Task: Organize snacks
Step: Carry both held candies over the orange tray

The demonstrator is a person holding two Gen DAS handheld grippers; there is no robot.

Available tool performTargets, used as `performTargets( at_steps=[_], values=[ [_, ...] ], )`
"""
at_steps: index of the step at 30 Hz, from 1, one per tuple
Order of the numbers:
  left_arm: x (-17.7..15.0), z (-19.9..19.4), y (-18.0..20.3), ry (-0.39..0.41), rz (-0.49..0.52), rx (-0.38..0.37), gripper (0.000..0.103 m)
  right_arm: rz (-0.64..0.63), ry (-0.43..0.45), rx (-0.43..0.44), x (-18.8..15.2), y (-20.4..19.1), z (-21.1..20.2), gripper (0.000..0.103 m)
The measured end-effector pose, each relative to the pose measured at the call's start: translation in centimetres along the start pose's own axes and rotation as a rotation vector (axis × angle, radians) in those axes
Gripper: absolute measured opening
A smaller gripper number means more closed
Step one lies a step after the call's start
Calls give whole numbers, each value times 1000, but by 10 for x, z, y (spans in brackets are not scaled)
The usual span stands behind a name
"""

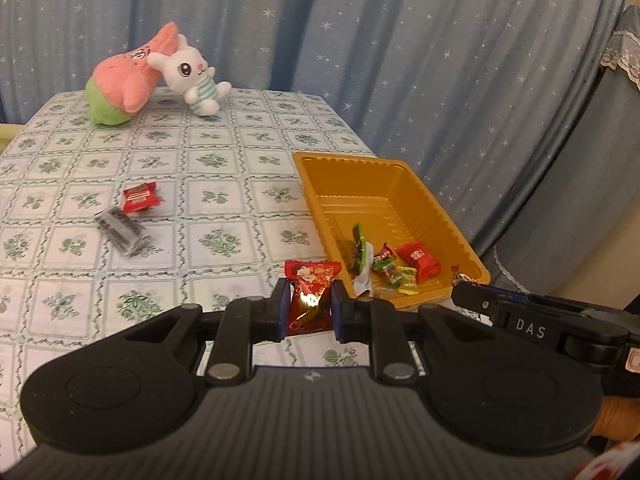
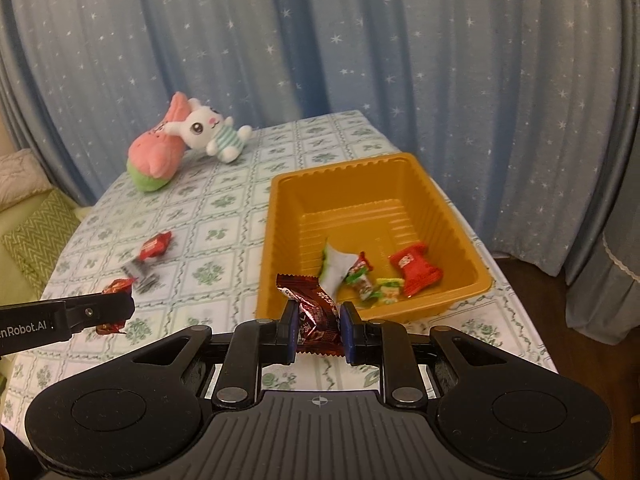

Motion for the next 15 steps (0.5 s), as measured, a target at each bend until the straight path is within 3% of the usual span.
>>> performTargets(
  at_steps=[15],
  values=[
    [20,45,41,-25,49,-62,19,33,17,-40,24,39,19,22]
  ],
)
Point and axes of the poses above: each gripper's, at about its wrist camera, not at the fingertips, and z roughly the way its jaws point, y to its right, x to its top, the point moved 9 cm from there along z, roughly the way its jaws point, and after that the axes turned 2 degrees about -x, right-handed, at the moved point
